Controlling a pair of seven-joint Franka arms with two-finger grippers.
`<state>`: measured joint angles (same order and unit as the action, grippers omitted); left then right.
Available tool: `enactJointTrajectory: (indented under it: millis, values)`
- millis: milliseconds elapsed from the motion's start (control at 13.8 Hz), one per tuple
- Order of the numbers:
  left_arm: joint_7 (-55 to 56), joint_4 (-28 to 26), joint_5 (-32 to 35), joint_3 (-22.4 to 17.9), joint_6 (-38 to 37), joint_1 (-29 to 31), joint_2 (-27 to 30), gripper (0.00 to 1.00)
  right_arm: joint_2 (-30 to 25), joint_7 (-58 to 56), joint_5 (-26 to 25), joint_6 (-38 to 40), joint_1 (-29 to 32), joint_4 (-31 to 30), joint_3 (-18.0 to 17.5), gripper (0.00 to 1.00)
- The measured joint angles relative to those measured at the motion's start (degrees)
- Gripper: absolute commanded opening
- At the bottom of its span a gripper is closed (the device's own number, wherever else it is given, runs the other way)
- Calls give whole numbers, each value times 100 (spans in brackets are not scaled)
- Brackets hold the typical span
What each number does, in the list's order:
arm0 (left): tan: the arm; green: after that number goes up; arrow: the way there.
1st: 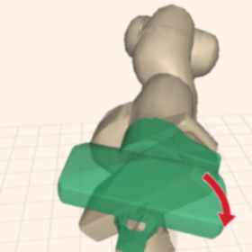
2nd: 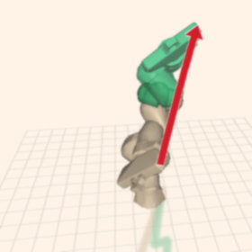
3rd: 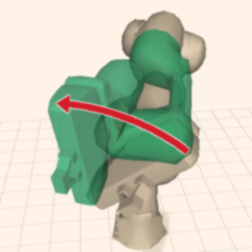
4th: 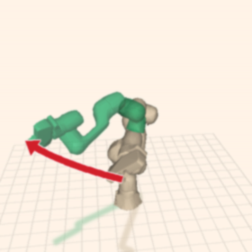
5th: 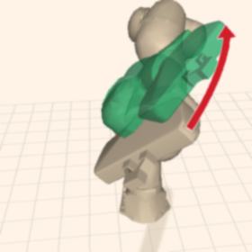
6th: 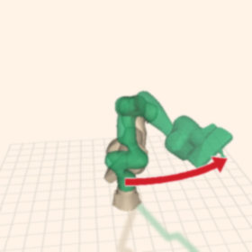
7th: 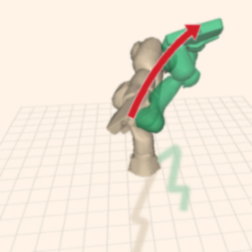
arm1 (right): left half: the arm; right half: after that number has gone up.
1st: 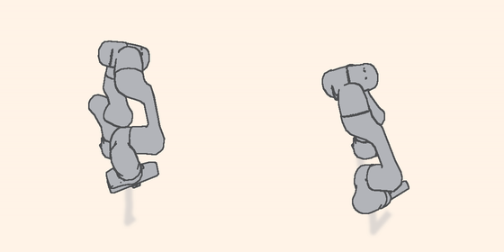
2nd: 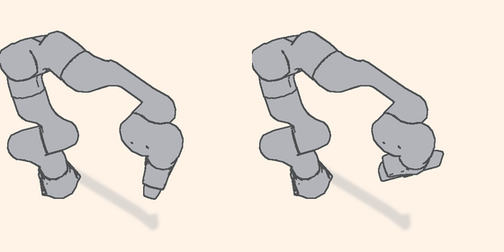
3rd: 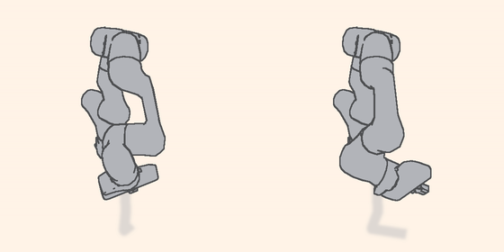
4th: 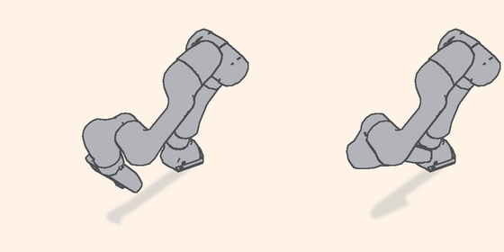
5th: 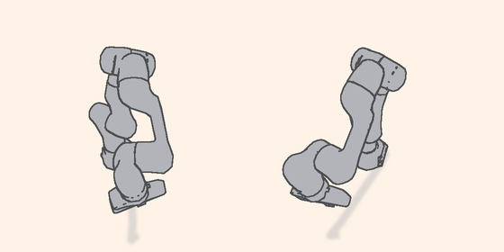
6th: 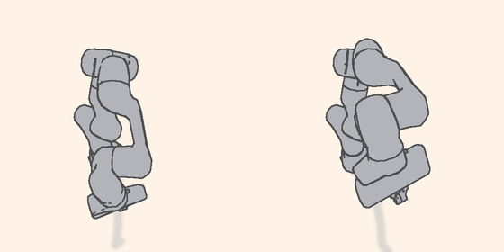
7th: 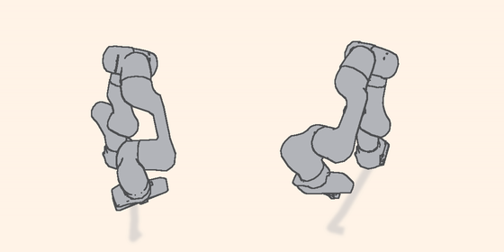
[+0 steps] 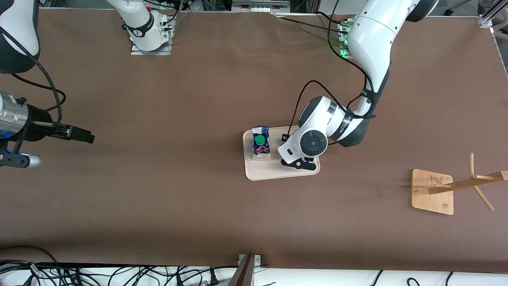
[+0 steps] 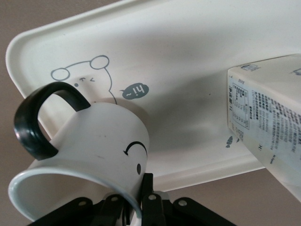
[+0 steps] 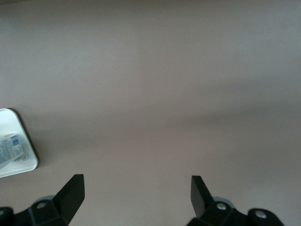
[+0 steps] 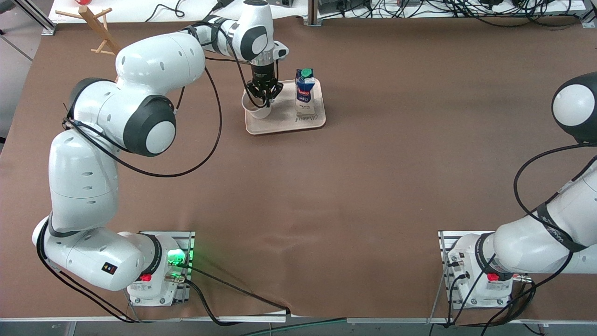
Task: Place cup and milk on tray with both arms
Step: 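Lower the mug onto the tray while the right gripper withdraws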
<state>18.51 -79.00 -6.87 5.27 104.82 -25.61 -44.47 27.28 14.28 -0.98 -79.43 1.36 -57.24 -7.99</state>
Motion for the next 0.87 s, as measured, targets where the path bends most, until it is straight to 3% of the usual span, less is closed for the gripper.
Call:
enactJointTrajectory:
  millis: [217, 362, 434, 506, 579, 868]
  values:
    - [0, 96, 0, -1, -71, -9, -67, 0, -149, -525, -439, 35, -6, -1, 22, 100]
    - [17, 109, 0, -1, -80, -9, -77, 12, -154, -1050, -583, 35, 1, -4, 39, 100]
    - [46, 115, 0, -3, -81, -9, -81, 29, -155, -1227, -584, 35, 13, -6, 60, 100]
    - [97, 119, 0, -5, -81, -9, -85, 88, -155, -1325, -583, 35, 31, -6, 65, 100]
    - [128, 123, 0, -5, -81, -9, -89, 100, -155, -1364, -583, 35, 42, -7, 65, 100]
    - [247, 171, -1, -8, -81, -9, -90, 100, -161, -1430, -583, 32, 46, -8, 64, 100]
